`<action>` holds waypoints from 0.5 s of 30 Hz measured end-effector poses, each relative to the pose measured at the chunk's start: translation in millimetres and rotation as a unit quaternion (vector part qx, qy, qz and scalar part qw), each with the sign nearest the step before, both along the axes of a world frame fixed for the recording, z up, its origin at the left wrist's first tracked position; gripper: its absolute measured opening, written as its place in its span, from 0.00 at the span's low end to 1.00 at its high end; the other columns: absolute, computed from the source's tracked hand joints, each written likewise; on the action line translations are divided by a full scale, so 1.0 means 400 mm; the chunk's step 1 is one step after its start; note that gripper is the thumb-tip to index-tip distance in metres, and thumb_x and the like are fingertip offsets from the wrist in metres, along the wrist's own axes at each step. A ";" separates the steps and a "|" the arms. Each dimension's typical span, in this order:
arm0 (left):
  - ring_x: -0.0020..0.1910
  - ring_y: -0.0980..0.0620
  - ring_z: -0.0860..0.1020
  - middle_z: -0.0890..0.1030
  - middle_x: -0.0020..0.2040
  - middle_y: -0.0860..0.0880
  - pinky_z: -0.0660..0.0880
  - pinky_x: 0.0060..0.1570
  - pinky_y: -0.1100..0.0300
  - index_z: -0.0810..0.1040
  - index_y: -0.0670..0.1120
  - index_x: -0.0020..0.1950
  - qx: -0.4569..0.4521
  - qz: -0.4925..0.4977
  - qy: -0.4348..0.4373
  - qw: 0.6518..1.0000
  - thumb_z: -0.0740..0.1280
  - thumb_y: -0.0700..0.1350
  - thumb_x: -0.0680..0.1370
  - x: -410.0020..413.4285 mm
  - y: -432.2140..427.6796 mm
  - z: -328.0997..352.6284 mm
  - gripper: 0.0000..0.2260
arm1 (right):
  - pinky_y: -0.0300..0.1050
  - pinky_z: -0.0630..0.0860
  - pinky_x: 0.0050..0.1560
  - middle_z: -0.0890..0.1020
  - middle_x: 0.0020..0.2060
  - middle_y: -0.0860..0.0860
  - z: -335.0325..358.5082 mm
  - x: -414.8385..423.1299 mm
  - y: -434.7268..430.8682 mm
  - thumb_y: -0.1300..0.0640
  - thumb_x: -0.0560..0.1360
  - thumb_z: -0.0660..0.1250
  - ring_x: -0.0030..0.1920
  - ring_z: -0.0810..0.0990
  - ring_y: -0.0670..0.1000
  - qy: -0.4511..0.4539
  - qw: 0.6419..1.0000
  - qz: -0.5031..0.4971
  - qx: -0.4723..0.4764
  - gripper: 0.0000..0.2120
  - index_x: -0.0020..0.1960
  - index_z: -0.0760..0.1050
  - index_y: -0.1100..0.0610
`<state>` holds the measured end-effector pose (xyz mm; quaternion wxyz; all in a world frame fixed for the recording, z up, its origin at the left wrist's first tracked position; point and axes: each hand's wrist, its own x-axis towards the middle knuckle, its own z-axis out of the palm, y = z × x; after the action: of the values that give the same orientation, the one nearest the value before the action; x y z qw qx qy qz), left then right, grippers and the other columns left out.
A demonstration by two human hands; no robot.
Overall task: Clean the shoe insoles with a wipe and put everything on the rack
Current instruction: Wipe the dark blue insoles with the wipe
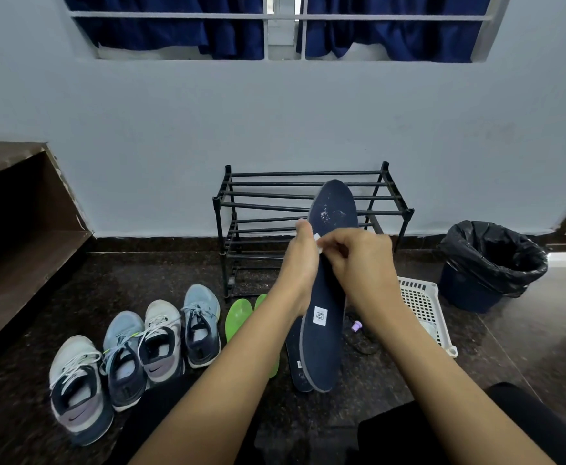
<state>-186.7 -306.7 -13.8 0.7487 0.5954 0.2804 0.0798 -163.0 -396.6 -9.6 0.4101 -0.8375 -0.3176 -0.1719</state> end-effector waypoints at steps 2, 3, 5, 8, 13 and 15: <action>0.58 0.45 0.79 0.82 0.56 0.44 0.73 0.64 0.45 0.77 0.46 0.63 0.004 0.009 0.002 1.000 0.47 0.62 0.81 0.001 0.008 0.002 0.27 | 0.46 0.76 0.46 0.84 0.37 0.49 -0.006 -0.010 0.005 0.64 0.72 0.66 0.41 0.80 0.51 -0.002 1.000 0.017 -0.022 0.09 0.43 0.83 0.54; 0.58 0.44 0.79 0.82 0.55 0.43 0.73 0.64 0.45 0.78 0.46 0.62 0.004 0.011 0.000 1.000 0.48 0.62 0.81 0.001 0.009 0.000 0.28 | 0.46 0.76 0.45 0.84 0.37 0.49 -0.006 -0.009 0.007 0.64 0.72 0.66 0.41 0.80 0.51 -0.004 0.999 0.017 -0.028 0.09 0.43 0.83 0.54; 0.57 0.44 0.80 0.82 0.57 0.42 0.73 0.64 0.45 0.79 0.44 0.59 0.004 0.005 -0.007 1.000 0.49 0.63 0.79 0.004 0.008 -0.006 0.29 | 0.46 0.76 0.45 0.84 0.37 0.50 -0.003 0.003 0.008 0.62 0.73 0.66 0.40 0.80 0.51 0.000 1.000 0.004 -0.019 0.07 0.42 0.82 0.55; 0.54 0.45 0.81 0.83 0.54 0.44 0.77 0.60 0.46 0.80 0.47 0.59 -0.005 0.008 -0.014 1.000 0.49 0.63 0.80 0.000 -0.009 -0.006 0.28 | 0.48 0.76 0.44 0.83 0.35 0.53 0.007 0.033 0.004 0.61 0.74 0.66 0.38 0.80 0.54 0.008 0.999 -0.035 0.008 0.07 0.41 0.82 0.58; 0.49 0.45 0.82 0.84 0.48 0.45 0.78 0.55 0.49 0.81 0.48 0.56 -0.033 0.009 -0.026 0.999 0.49 0.64 0.80 0.005 0.002 -0.011 0.27 | 0.42 0.74 0.46 0.84 0.37 0.52 0.010 0.025 0.003 0.64 0.73 0.66 0.40 0.80 0.52 0.013 0.999 -0.034 0.020 0.07 0.43 0.83 0.56; 0.53 0.45 0.82 0.85 0.51 0.45 0.77 0.59 0.47 0.81 0.48 0.57 -0.029 0.009 -0.026 0.999 0.49 0.63 0.80 0.008 0.010 -0.014 0.28 | 0.45 0.75 0.46 0.84 0.37 0.51 0.003 0.005 0.006 0.65 0.72 0.66 0.40 0.80 0.52 0.007 1.000 -0.016 -0.006 0.08 0.43 0.83 0.55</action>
<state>-183.5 -302.7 -19.3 0.7718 0.5688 0.2683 0.0933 -160.9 -394.4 -8.5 0.4043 -0.8462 -0.3025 -0.1704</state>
